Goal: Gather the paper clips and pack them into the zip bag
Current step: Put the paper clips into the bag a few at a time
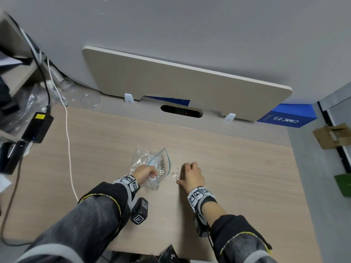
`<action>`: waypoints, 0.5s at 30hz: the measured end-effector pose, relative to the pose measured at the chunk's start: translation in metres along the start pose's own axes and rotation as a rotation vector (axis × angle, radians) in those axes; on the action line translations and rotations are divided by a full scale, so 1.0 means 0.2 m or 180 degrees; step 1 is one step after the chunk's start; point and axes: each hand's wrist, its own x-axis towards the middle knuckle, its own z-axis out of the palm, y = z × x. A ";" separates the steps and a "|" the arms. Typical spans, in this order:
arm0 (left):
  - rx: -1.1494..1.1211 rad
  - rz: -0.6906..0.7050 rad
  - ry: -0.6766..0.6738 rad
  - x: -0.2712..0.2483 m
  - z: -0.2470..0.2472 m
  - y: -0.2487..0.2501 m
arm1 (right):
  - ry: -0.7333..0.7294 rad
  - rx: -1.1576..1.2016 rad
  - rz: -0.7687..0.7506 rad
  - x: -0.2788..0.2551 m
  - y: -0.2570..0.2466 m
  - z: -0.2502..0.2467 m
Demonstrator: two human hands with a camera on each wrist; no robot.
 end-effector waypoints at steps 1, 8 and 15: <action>0.0010 -0.0010 0.0009 0.00 0.00 0.00 | -0.0016 -0.0027 -0.0070 0.01 0.00 0.00; 0.0000 -0.0002 0.0020 0.00 0.00 0.01 | -0.0033 -0.0085 -0.0373 0.04 0.00 -0.02; -0.0030 0.0061 -0.0014 -0.01 -0.01 0.01 | -0.0121 -0.0088 -0.0197 0.05 -0.02 -0.08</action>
